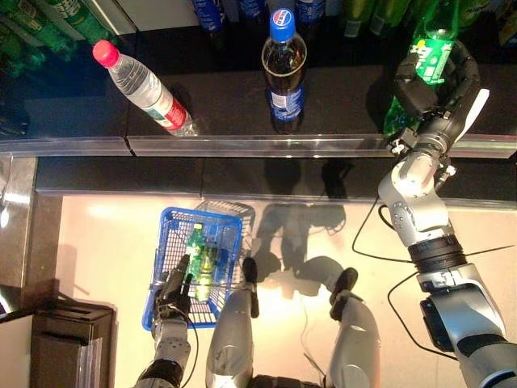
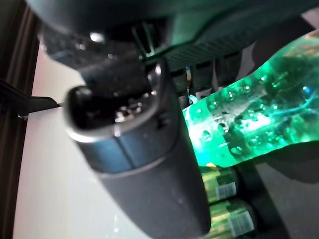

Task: Pick up the drink and place into the basket.

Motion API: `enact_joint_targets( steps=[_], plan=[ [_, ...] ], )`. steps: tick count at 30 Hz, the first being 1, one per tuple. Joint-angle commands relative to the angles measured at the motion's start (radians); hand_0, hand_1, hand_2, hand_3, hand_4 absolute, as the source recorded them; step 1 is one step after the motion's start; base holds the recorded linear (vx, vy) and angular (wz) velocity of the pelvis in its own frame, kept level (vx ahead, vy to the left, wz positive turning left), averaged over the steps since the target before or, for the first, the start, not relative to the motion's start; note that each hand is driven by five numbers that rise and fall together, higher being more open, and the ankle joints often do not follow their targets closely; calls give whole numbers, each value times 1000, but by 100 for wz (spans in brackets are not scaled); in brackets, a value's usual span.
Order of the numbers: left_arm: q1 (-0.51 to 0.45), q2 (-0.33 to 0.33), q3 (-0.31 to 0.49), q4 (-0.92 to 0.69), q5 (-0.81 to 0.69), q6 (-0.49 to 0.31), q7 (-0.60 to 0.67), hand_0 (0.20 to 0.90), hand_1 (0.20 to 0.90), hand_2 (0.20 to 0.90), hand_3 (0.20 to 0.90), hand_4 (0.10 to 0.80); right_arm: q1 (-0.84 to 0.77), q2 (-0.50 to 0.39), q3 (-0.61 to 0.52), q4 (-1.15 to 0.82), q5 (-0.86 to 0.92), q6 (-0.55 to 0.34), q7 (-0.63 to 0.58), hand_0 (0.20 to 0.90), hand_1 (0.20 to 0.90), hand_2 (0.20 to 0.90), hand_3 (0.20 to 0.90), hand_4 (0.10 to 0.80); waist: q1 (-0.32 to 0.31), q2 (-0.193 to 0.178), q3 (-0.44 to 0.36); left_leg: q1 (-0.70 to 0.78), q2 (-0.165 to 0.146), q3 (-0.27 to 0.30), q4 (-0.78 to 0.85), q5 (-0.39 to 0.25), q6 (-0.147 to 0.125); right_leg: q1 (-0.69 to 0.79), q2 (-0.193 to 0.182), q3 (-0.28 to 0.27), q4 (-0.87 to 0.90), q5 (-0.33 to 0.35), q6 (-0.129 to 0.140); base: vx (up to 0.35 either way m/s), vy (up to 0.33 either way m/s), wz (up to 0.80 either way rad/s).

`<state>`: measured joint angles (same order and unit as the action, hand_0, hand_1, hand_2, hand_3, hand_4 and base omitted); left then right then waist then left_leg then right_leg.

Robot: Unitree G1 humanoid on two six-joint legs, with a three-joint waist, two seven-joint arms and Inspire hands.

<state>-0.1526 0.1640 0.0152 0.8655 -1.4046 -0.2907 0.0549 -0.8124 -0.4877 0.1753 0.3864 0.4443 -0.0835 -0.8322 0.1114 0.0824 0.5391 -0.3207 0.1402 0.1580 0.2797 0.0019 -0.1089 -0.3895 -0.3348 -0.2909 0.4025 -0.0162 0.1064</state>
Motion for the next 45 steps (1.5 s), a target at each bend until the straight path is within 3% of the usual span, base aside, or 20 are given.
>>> enact_joint_targets(
  steps=[1,9,20,27,34,36,45],
  plan=[
    [99,-5,-22,-53,-10,-35,-42,300,300,300,200,100,-105,-116,-64,-117,-46,-98,1,300,300,300,200,100,1,14,-19,34,4,-45,60,-35,11,57,17,10,17,-49,-6,-16,14,8],
    [119,-12,12,-44,-29,-40,-57,300,300,300,200,100,-58,-130,-90,-180,-52,-131,47,300,300,300,200,100,-4,6,-23,113,7,-30,33,-30,4,150,23,-5,-16,-56,-9,-33,15,3],
    [183,-32,104,-93,31,-74,-110,300,300,300,200,100,172,-36,-126,-451,-112,-155,160,300,300,300,200,100,-17,-30,-150,253,20,-8,-45,-32,-8,312,44,-32,-106,-67,-5,27,2,3],
    [234,-43,139,-210,33,-122,-181,300,300,300,200,100,354,19,-93,-625,-45,-163,343,300,300,300,200,100,-25,-34,-246,329,27,8,-99,-18,-13,399,58,-34,-171,-58,-2,64,23,6],
    [260,-25,149,-292,27,-145,-220,300,300,300,200,100,447,60,-40,-708,84,-197,523,300,300,300,200,100,-21,-30,-284,361,30,12,-129,-10,-13,429,63,-35,-189,-60,2,18,28,4],
    [262,-6,144,-321,11,-152,-247,300,300,300,200,100,462,83,6,-757,139,-206,621,300,300,300,200,100,-15,-28,-296,369,31,12,-145,-4,-14,438,64,-37,-199,-59,4,0,0,0],
    [263,27,143,-362,3,-149,-283,300,300,300,200,100,472,94,102,-857,207,-202,734,300,300,300,200,100,9,-32,-322,372,32,4,-158,-4,-14,453,64,-45,-227,-51,18,-7,-5,0]
  ],
)
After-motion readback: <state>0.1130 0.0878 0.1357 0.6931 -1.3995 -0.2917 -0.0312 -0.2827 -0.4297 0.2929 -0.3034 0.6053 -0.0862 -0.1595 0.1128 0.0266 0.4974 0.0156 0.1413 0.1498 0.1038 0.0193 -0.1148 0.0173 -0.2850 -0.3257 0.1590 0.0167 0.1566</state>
